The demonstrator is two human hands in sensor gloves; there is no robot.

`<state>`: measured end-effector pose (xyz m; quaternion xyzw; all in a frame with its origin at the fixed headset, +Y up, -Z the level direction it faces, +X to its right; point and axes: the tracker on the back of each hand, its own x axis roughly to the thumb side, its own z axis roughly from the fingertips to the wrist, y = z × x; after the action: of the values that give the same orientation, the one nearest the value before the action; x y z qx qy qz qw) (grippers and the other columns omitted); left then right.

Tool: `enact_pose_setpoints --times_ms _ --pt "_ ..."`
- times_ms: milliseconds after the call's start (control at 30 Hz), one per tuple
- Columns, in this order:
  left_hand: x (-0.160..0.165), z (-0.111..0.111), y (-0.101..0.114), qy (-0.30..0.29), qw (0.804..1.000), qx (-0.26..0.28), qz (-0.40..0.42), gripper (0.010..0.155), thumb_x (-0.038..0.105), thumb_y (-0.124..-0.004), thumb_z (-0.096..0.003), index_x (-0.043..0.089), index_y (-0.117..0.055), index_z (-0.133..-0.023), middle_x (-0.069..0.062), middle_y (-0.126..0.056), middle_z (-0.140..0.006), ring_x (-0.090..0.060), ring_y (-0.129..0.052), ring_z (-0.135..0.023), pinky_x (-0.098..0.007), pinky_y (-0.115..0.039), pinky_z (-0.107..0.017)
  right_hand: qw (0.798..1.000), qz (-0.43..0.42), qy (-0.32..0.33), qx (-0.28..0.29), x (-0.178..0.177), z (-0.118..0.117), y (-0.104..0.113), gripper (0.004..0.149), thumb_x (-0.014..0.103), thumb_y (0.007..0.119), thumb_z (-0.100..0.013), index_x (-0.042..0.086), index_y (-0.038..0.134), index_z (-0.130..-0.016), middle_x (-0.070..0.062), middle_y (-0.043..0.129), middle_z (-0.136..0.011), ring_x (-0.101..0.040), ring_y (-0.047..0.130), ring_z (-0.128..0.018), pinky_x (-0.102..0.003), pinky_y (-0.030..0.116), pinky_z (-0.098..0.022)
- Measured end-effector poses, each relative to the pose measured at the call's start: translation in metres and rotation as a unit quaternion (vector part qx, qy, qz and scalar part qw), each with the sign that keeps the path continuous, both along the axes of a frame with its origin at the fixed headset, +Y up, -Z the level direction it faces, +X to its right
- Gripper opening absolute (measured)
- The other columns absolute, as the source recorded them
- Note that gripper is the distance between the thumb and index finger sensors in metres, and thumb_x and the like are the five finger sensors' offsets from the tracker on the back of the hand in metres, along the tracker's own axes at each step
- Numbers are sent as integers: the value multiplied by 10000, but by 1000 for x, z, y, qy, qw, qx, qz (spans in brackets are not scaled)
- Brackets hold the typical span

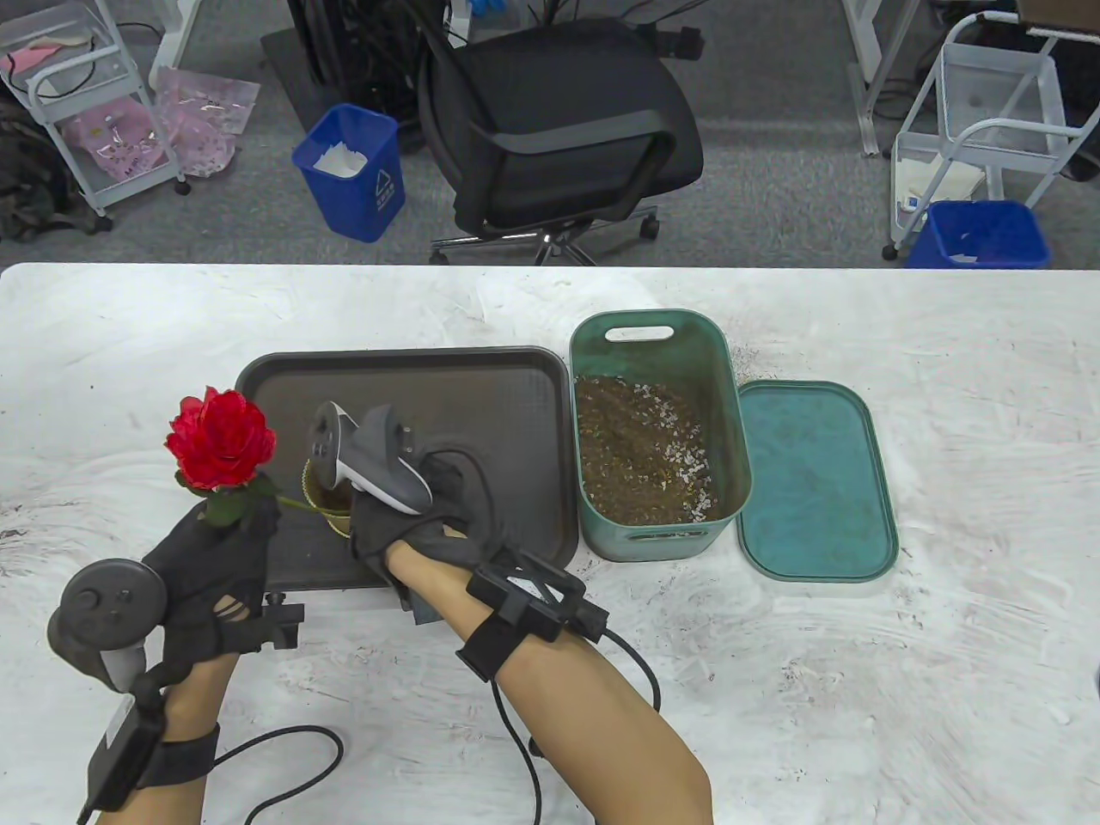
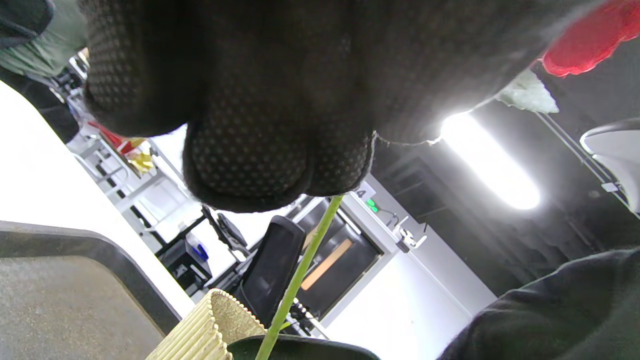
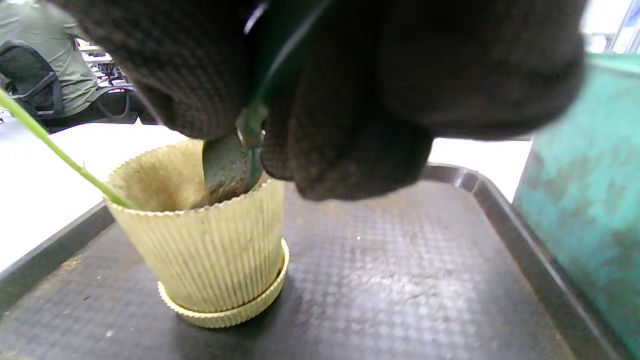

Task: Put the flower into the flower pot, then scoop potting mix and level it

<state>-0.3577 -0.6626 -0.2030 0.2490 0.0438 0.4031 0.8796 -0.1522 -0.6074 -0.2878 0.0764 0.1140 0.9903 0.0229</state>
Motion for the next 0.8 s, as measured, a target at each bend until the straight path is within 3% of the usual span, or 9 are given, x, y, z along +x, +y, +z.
enact_pose_setpoints --times_ms 167,300,533,667,800 --pt "3 1 2 -1 1000 6 -17 426 468 -925 -428 213 -968 -767 48 -1062 -599 -189 -1155 -377 -358 -962 -363 999 -30 -14 7 17 3 17 535 361 862 -400 85 781 -850 -122 1007 -604 -278 1053 -268 -384 931 -138" --pt "3 2 2 0 1000 5 -12 427 467 -927 -427 211 -968 -767 45 -1063 -598 -189 -1154 -376 -359 -962 -363 996 -68 -48 21 51 2 40 532 360 857 -401 84 781 -850 -125 1007 -602 -279 1053 -268 -386 930 -138" --pt "5 2 2 -4 1000 5 -12 426 467 -926 -428 213 -969 -766 47 -1063 -598 -188 -1154 -376 -358 -962 -363 973 -150 -166 55 155 -7 83 529 354 853 -404 78 781 -850 -134 1005 -603 -288 1050 -270 -395 926 -140" --pt "4 1 2 -3 1000 4 -12 427 467 -926 -428 212 -968 -767 49 -1062 -598 -189 -1154 -377 -360 -962 -363 955 -165 -240 51 214 -17 86 530 348 850 -408 69 780 -852 -145 1003 -604 -300 1046 -271 -403 921 -141" --pt "3 1 2 -1 1000 3 -12 426 466 -927 -427 210 -971 -765 45 -1064 -596 -191 -1155 -375 -360 -962 -361 945 -148 -291 39 254 -32 73 529 349 845 -411 69 778 -855 -145 1001 -609 -298 1046 -272 -401 921 -142"
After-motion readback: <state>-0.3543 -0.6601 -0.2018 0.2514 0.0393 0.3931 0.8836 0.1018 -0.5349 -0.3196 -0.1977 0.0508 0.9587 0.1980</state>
